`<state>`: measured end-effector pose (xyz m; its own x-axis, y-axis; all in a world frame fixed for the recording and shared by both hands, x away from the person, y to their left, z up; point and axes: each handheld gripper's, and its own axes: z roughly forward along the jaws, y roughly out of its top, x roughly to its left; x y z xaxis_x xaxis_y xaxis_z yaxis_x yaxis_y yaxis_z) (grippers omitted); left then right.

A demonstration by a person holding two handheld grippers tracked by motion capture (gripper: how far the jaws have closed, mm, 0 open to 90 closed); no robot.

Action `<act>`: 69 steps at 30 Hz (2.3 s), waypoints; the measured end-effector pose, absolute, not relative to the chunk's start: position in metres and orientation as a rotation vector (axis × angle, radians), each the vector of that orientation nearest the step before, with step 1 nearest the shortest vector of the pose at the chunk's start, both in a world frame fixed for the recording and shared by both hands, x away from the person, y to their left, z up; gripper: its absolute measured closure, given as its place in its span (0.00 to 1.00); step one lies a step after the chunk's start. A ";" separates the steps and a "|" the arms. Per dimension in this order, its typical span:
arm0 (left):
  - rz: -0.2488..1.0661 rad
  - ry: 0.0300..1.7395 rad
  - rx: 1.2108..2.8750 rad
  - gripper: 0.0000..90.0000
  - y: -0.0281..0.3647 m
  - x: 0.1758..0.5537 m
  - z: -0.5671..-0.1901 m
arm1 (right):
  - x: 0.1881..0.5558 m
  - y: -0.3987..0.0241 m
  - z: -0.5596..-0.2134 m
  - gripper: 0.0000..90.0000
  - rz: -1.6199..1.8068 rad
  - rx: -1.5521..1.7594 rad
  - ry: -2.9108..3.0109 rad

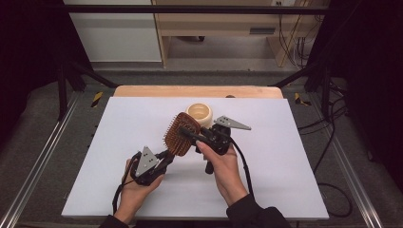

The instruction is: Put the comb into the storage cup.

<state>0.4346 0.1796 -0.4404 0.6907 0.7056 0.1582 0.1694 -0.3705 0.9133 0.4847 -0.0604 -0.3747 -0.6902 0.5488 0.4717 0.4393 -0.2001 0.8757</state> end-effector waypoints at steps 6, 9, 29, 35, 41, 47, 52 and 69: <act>0.650 0.685 1.866 0.80 0.180 0.435 -0.439 | 0.485 -0.061 -0.370 0.59 2.045 1.195 1.935; 0.628 0.694 1.848 0.75 0.182 0.435 -0.439 | 0.486 -0.062 -0.367 0.59 2.055 1.197 1.928; 0.608 0.922 1.672 0.06 0.221 0.430 -0.433 | 0.511 -0.080 -0.336 0.59 1.926 1.178 1.875; 0.657 0.965 1.641 0.05 0.239 0.423 -0.436 | 0.517 -0.079 -0.326 0.59 1.915 1.158 1.873; 0.698 1.003 1.603 0.05 0.249 0.425 -0.439 | 0.525 -0.079 -0.318 0.59 1.913 1.167 1.857; 0.708 1.012 1.604 0.05 0.252 0.426 -0.441 | 0.536 -0.080 -0.312 0.59 1.914 1.185 1.831; 0.725 1.016 1.595 0.05 0.257 0.428 -0.442 | 0.543 -0.080 -0.306 0.59 1.920 1.193 1.812; 0.738 1.029 1.587 0.05 0.261 0.430 -0.445 | 0.567 -0.085 -0.286 0.58 1.968 1.229 1.709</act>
<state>0.4300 0.2612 -0.4446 0.4389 0.8974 -0.0441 0.2459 -0.0728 0.9665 0.5673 -0.0851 -0.2856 -0.6089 0.6727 0.4204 0.3216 -0.2751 0.9060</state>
